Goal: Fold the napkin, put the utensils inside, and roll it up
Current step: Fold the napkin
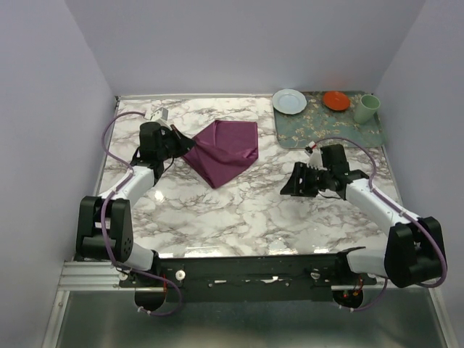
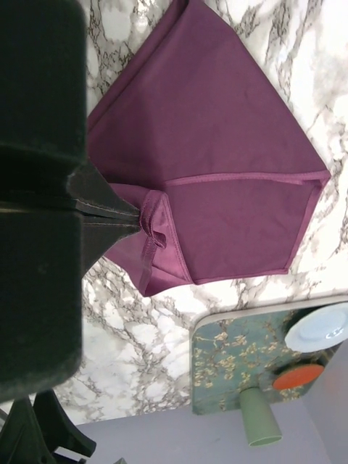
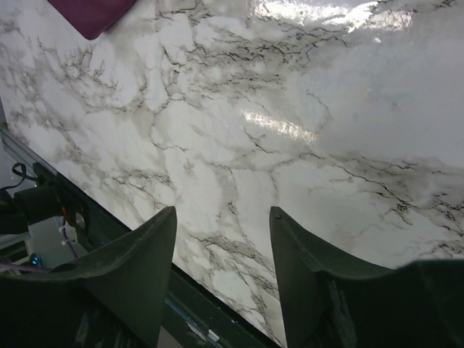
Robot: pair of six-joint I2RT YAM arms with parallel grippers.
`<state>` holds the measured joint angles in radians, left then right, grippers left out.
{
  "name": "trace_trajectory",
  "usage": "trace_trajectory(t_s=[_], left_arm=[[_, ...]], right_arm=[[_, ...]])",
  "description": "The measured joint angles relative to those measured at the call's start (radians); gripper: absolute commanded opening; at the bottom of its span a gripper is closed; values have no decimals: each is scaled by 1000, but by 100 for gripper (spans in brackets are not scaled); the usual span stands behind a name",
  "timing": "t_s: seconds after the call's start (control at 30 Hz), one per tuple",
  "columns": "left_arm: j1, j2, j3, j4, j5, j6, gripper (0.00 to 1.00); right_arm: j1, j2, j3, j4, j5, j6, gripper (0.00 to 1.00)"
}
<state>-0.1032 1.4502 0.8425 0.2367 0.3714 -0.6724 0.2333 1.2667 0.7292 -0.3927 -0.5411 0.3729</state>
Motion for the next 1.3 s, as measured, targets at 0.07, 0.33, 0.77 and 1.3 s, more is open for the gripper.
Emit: trace_trajectory(t_s=[0.07,0.33,0.77,1.3], left_arm=[[5,20,3,-4,-7,-7,0],[27,118,55,-27,-43,-22,0],[72,216,114,-61,-66,-43,0],[89,282,119,-68,-80,-55,0]], right_arm=[[0,17,18,7,-10,0,67],[61,135,140,47,-26,0,67],[152,343,356,80,-26,20,67],[178,463,472,85,-27,24,65]])
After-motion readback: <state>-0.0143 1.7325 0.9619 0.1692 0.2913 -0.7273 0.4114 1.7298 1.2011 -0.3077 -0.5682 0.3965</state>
